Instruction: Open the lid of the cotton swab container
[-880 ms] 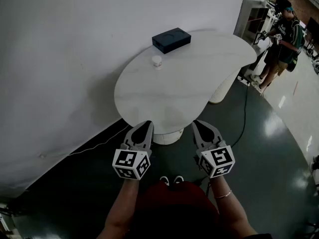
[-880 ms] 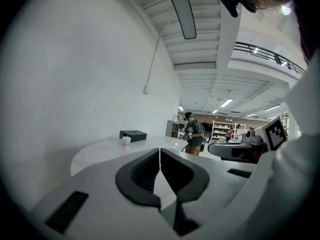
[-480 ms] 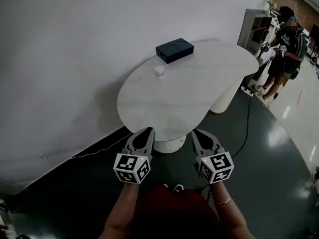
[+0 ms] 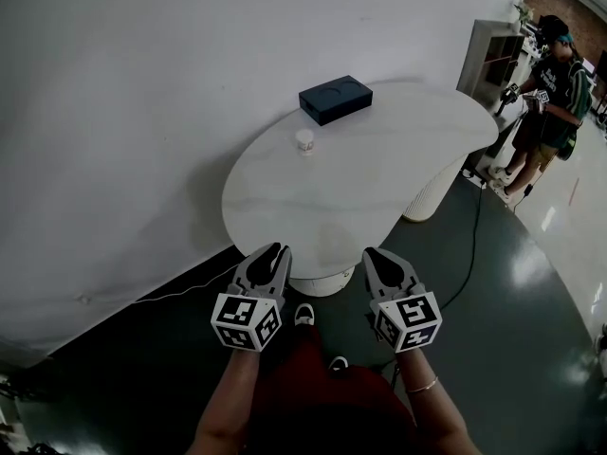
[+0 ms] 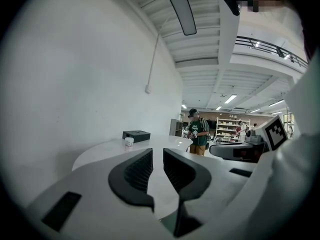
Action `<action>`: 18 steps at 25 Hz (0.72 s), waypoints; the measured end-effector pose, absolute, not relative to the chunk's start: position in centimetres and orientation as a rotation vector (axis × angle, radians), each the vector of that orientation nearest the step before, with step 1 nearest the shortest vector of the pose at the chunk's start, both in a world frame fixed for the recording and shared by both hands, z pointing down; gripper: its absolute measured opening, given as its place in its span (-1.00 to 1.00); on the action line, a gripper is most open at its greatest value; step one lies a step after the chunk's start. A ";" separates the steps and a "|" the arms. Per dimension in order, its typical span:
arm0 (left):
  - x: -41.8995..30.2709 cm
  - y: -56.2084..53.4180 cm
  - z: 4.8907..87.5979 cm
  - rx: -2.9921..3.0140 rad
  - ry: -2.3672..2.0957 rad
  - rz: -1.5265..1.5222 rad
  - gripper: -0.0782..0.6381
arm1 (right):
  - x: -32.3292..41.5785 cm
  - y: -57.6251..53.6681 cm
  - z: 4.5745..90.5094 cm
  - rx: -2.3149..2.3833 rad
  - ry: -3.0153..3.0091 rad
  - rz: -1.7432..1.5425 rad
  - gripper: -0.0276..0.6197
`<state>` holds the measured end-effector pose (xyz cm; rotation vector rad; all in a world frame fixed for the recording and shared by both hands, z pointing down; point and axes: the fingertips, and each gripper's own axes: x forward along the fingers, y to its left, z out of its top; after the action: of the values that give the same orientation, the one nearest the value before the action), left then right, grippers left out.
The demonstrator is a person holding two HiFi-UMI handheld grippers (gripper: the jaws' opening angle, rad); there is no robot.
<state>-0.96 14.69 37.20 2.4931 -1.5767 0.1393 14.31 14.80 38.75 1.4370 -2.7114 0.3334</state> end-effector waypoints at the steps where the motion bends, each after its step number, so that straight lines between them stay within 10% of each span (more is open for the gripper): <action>1: -1.1 14.2 37.3 2.491 -1.576 0.140 -0.67 | 14.2 14.4 38.9 1.437 -2.707 0.335 -0.86; 18: -4.5 4.5 40.2 2.438 -1.493 0.170 -0.55 | 10.7 5.0 40.7 1.385 -2.649 0.338 -0.85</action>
<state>-4.49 4.46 40.15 2.4383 -1.4929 0.1695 10.66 4.97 40.73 1.3854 -2.6488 0.3381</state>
